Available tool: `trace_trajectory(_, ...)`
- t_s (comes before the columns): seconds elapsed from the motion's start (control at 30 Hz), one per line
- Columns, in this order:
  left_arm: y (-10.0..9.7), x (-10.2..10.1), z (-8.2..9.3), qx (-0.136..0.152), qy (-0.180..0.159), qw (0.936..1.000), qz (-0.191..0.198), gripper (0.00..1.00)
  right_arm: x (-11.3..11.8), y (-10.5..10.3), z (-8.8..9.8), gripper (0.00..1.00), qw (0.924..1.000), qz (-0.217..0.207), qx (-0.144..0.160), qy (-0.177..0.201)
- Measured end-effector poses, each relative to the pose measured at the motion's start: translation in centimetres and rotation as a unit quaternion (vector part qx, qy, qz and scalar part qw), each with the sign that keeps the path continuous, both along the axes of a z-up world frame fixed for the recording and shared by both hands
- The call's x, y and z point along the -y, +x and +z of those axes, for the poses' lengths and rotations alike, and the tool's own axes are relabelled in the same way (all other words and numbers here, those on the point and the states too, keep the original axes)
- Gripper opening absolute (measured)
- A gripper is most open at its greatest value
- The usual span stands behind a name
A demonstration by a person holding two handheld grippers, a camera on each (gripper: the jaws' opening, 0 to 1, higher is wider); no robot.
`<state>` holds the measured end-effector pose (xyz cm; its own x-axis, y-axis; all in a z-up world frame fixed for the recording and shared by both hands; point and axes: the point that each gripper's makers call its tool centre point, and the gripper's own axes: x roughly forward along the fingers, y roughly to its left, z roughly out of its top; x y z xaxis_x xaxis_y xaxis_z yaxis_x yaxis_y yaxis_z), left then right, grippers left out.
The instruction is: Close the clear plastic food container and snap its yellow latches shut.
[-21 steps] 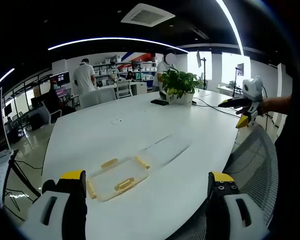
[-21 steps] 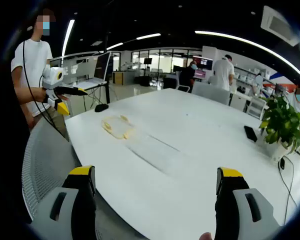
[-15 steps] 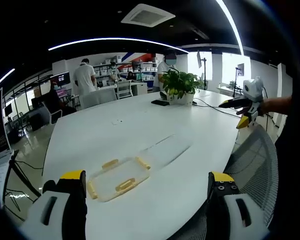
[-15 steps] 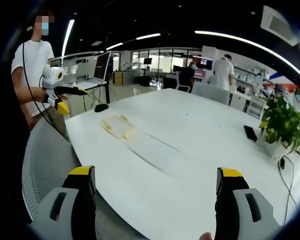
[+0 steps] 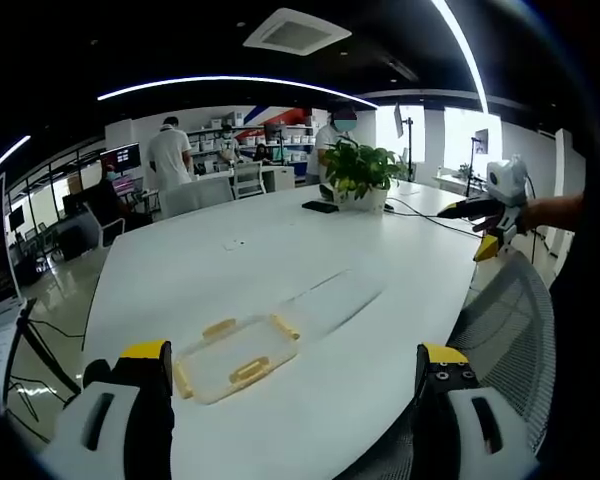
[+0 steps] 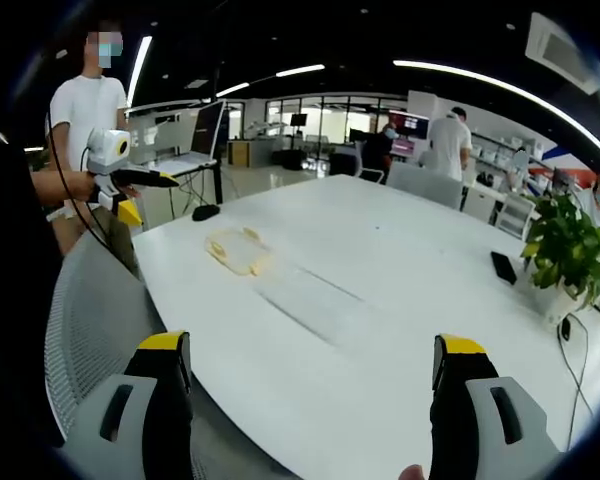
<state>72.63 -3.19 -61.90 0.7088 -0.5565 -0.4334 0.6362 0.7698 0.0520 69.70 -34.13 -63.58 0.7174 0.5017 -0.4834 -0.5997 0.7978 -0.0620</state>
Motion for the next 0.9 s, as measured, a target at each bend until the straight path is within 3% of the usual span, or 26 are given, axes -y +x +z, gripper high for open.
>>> trace_trajectory(0.9, -0.18, -0.13, -0.34, -0.005, 0.0, 1.0, -0.001, 0.99, -0.11, -0.22, -0.03, 1.0, 0.9999, 0.007, -0.002, -0.008)
